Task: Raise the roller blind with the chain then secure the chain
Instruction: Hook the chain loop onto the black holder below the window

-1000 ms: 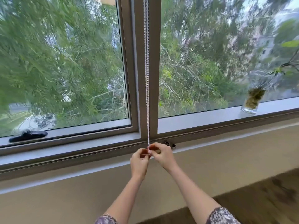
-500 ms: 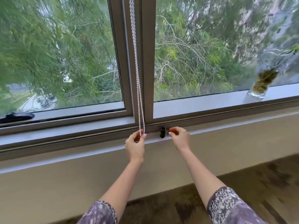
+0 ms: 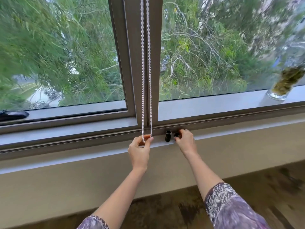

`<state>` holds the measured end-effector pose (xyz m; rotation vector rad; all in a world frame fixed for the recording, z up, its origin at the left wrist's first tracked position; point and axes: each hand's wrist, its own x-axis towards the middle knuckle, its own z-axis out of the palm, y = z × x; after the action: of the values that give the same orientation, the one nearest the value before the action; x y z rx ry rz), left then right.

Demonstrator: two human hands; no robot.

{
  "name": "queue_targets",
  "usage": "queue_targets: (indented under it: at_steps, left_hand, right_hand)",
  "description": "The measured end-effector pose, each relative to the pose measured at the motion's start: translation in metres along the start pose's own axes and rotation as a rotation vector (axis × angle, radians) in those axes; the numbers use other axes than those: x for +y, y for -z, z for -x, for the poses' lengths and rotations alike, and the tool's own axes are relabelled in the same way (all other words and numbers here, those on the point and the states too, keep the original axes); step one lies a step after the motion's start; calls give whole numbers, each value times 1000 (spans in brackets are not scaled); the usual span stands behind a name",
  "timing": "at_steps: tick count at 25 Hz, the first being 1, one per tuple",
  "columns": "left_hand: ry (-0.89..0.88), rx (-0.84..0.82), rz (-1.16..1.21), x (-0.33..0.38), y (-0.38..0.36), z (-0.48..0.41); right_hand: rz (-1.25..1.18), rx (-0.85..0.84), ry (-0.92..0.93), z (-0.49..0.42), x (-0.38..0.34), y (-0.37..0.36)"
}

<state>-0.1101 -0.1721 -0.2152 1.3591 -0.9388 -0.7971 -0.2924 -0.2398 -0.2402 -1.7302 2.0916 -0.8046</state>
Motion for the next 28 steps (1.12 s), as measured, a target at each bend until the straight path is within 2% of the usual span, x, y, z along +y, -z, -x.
queue_targets:
  at_steps: [5, 10, 13, 17, 23, 28]
  left_hand:
    - [-23, -13, -7, -4, 0, 0]
    - [-56, -1, -12, -4, -1, -1]
    - [-33, -23, 33, -3, -3, 0]
    - [-31, -59, 59, -3, -4, 4]
    - [-41, -94, 34, -2, 3, 12]
    - [-55, -87, 6, 0, 8, 18]
  right_hand:
    - [52, 19, 67, -4, 4, -4]
    - [-326, 142, 49, 17, -2, 15]
    - [-516, 86, 146, 38, -15, 36]
    - [-618, -11, 337, 61, -50, 53]
    - [-407, 18, 526, 79, -85, 43]
    - [-259, 84, 566, 87, -92, 28]
